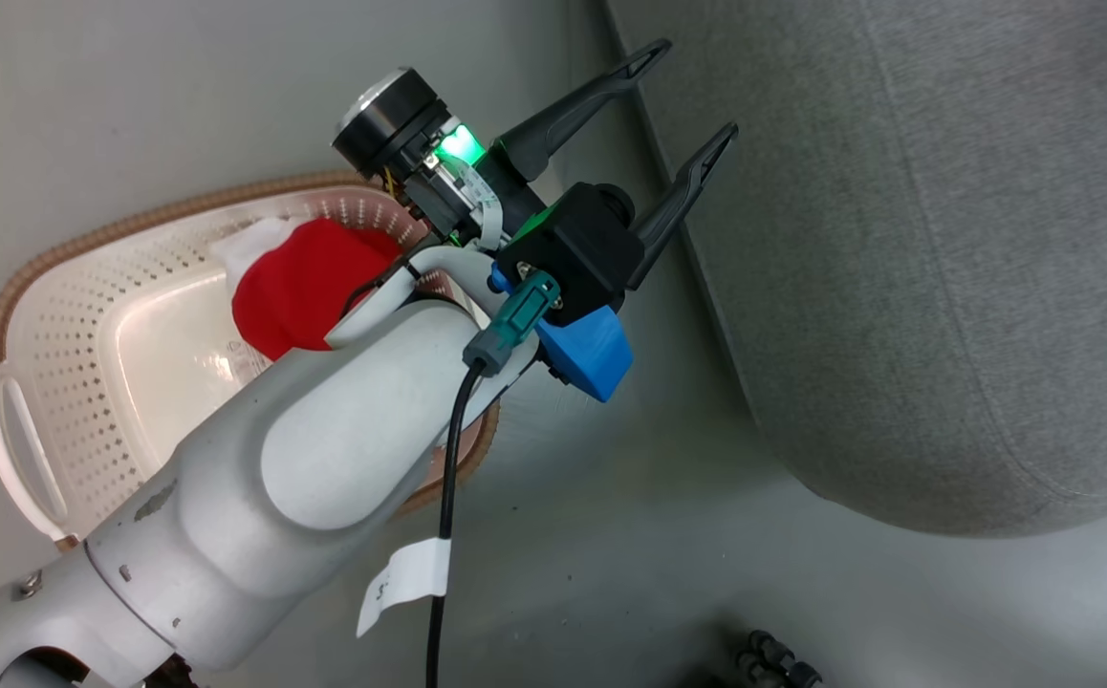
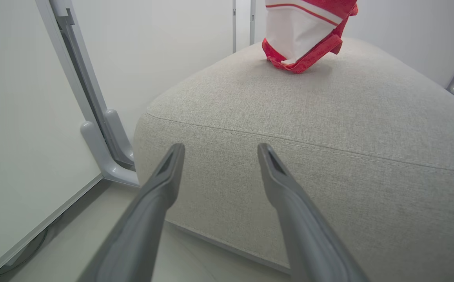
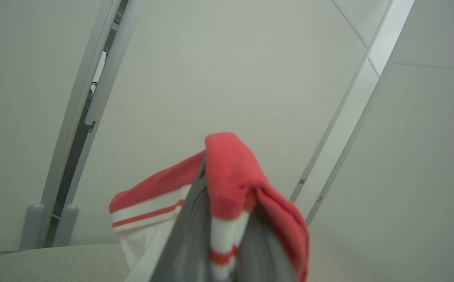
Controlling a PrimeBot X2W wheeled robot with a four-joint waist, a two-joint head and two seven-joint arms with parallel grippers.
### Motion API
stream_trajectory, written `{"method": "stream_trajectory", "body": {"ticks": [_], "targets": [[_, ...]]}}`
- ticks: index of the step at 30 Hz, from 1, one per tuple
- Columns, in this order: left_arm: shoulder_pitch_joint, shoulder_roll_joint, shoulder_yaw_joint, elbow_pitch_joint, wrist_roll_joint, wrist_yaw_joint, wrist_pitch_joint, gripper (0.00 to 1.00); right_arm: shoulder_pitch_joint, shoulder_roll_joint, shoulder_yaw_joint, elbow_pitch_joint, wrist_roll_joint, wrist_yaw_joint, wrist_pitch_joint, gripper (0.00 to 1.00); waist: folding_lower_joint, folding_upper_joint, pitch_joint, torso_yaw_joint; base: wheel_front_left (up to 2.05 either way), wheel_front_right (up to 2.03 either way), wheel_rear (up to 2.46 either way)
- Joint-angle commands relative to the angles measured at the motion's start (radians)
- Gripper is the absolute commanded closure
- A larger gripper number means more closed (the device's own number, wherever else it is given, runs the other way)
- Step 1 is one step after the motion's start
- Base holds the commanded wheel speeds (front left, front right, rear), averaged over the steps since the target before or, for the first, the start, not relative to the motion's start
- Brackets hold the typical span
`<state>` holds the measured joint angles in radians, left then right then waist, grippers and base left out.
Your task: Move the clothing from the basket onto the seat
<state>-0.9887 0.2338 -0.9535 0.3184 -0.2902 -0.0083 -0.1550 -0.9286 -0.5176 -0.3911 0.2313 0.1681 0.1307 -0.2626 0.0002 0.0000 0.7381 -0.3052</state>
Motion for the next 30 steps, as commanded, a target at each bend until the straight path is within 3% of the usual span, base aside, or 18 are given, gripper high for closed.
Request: {"method": "stream_trajectory", "body": {"ticks": [1,16,20,21,22,23,30], "targets": [[-0.02,0.008,-0.001,-0.008,0.005,0.005,0.003,0.0,-0.009,0.01,-0.005,0.02,0.001,0.0,-0.003,1.0,-0.0002,0.0,0.046,0.013,0.0,0.0,0.0],[-0.04,0.03,-0.012,-0.042,0.011,0.018,0.018,0.0,0.06,0.127,0.002,0.335,-0.001,0.0,-0.003,1.0,-0.0002,0.0,0.107,0.05,0.0,0.0,0.0],[-0.029,0.037,-0.014,-0.044,0.006,0.021,0.017,0.0,0.072,0.149,0.006,0.359,0.005,0.0,-0.002,1.0,-0.0002,0.0,0.101,0.048,0.0,0.0,0.0],[-0.024,0.038,-0.014,-0.043,0.004,0.023,0.016,0.0,0.079,0.158,0.002,0.354,0.007,0.0,-0.002,0.77,-0.0002,0.0,0.096,0.045,0.0,0.0,0.0],[-0.022,0.038,-0.015,-0.043,0.003,0.024,0.014,0.0,0.085,0.163,-0.005,0.346,0.01,0.0,-0.002,0.33,-0.0002,0.0,0.09,0.043,0.0,0.0,0.0],[-0.021,0.038,-0.017,-0.041,0.002,0.025,0.01,0.0,0.095,0.171,-0.01,0.339,0.011,0.0,-0.002,0.0,-0.0002,0.0,0.084,0.041,0.0,0.0,0.0],[0.008,0.019,-0.017,-0.013,-0.02,0.033,-0.028,0.0,0.24,0.222,-0.03,0.25,-0.018,0.0,-0.002,0.0,-0.0002,0.0,0.006,0.039,0.0,0.0,0.0]]}}
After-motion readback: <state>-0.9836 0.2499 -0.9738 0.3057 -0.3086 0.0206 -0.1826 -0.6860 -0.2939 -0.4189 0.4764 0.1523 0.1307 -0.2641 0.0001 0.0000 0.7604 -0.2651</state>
